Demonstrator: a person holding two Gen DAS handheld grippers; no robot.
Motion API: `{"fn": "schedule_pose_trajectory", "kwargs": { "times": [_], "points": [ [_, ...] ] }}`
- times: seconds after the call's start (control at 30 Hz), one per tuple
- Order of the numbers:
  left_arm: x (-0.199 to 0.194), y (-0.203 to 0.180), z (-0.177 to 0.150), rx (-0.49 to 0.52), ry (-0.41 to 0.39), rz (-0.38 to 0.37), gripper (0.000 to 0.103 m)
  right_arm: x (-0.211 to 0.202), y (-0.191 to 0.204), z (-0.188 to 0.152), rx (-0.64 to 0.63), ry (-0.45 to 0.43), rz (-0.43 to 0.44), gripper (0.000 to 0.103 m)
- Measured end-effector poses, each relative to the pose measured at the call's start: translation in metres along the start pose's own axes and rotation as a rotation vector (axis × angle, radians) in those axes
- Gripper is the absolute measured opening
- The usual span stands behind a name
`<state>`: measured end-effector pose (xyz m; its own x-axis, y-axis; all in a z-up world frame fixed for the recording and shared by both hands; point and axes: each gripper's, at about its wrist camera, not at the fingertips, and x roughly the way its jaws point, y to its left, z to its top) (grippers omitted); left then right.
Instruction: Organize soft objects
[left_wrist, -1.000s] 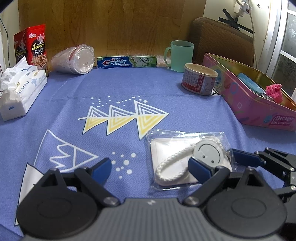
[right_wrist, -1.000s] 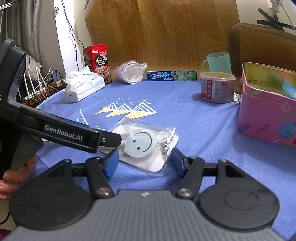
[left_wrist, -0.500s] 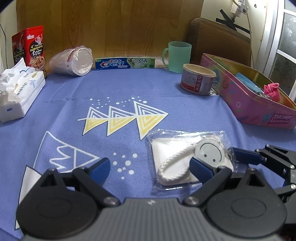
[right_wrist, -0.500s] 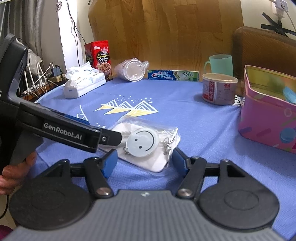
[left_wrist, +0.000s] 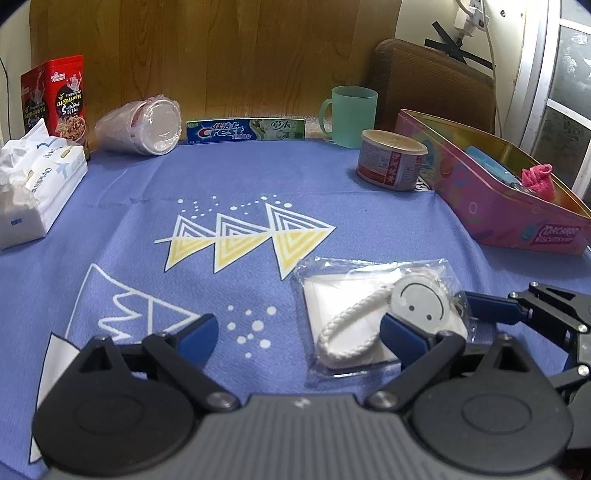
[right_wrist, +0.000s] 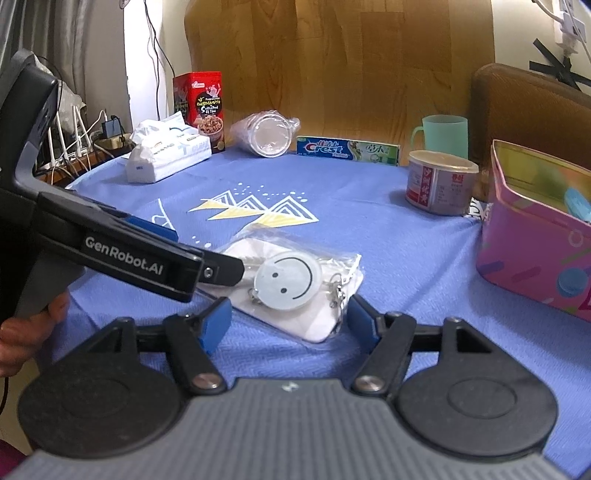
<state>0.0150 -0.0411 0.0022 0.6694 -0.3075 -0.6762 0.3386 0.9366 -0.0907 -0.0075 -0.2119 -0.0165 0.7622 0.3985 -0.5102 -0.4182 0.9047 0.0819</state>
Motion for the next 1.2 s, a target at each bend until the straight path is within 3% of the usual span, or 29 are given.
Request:
{"fn": "schedule_pose_trajectory", "kwargs": {
  "times": [1.2],
  "points": [
    [-0.0014,-0.0003,-0.0021,0.000,-0.006,0.002,0.099,0.0006,0.0016,-0.0008,-0.009,0.001,-0.005,0.073]
  ]
}}
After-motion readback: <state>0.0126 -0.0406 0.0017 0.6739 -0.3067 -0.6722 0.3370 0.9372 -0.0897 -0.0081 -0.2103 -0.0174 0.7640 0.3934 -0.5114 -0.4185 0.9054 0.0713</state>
